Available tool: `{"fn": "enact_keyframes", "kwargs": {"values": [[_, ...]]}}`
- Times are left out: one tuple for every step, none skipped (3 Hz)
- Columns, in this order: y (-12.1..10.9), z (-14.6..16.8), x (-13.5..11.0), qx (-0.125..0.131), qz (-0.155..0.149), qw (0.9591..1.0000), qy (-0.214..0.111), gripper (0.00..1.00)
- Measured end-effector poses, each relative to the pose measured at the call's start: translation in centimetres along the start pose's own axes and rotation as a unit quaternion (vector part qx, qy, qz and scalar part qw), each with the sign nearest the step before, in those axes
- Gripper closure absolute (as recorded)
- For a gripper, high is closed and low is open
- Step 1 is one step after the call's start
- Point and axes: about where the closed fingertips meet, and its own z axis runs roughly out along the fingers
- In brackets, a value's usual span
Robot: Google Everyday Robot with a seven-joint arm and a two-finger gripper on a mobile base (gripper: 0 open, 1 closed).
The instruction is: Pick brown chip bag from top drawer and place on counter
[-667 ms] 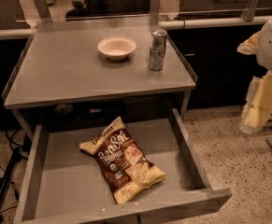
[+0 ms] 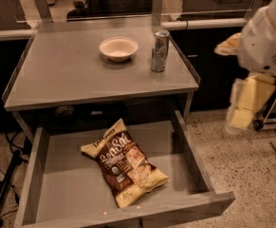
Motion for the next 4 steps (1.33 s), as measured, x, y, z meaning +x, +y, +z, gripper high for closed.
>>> {"fn": "enact_keyframes", "kwargs": {"values": [[0.5, 2.6, -5.4, -0.040, -0.089, 0.9929, -0.068, 0.00], [0.7, 2.8, -6.2, -0.043, -0.105, 0.9905, -0.078, 0.00], [1.6, 4.5, -7.5, -0.049, -0.114, 0.9898, -0.071, 0.00], [2.3, 7.6, -10.1, -0.055, -0.134, 0.9878, -0.057, 0.00]]}}
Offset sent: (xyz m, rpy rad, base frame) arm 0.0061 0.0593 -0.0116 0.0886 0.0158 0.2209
